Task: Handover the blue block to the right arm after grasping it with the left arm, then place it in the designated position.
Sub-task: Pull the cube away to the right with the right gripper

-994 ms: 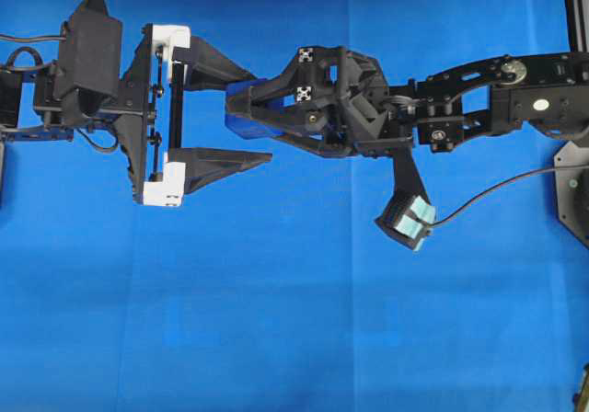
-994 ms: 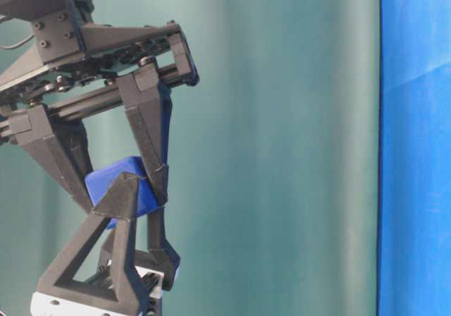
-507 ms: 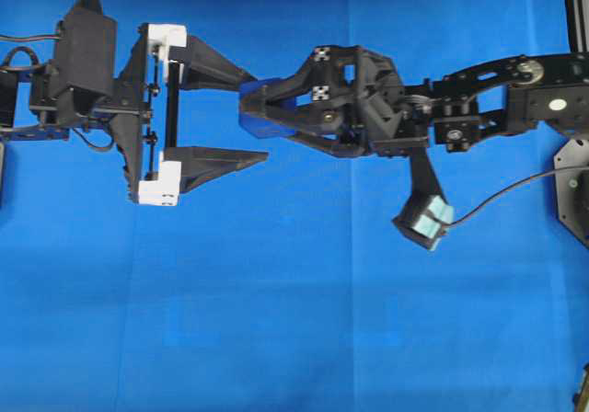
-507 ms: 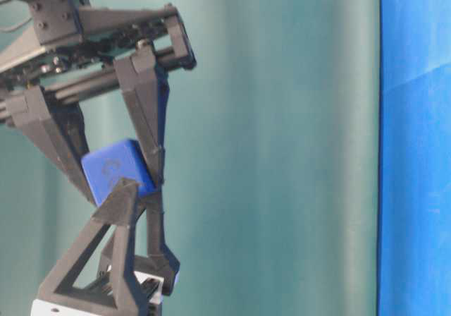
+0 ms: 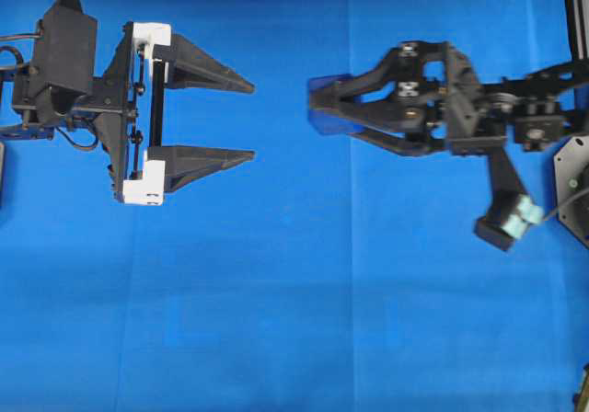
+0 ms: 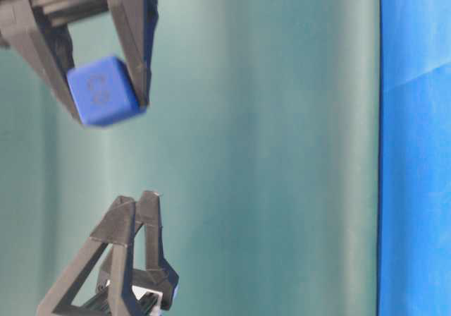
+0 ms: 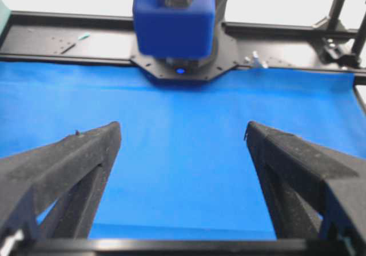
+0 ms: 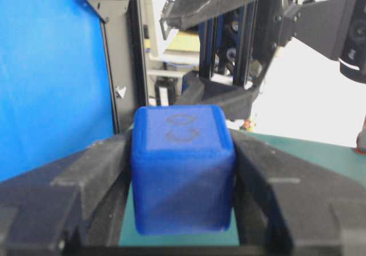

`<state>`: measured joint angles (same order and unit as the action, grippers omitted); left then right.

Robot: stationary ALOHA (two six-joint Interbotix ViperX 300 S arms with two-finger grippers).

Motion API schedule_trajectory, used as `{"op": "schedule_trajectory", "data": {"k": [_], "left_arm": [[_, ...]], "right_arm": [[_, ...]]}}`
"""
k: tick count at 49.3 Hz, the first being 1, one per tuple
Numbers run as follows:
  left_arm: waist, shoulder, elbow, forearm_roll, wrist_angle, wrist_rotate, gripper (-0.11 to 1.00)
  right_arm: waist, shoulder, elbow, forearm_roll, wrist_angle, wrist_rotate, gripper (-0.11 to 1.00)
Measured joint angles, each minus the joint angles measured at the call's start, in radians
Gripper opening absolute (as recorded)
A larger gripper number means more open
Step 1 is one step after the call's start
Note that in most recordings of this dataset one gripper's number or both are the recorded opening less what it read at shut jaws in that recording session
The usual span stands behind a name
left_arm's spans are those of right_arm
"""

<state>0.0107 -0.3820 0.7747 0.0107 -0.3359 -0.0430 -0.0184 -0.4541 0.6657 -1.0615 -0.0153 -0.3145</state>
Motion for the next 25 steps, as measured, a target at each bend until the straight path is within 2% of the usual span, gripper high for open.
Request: {"op": "schedule_trajectory", "data": {"k": [12, 25], "left_arm": [[0.000, 0.000, 0.000, 0.000, 0.000, 0.000, 0.93], [0.000, 0.000, 0.000, 0.000, 0.000, 0.000, 0.93]], "right_arm": [[0.011, -0.055, 0.037, 0.012, 0.069, 0.002, 0.42], [0.014, -0.057, 0.040, 0.035, 0.075, 0.009, 0.42]]}}
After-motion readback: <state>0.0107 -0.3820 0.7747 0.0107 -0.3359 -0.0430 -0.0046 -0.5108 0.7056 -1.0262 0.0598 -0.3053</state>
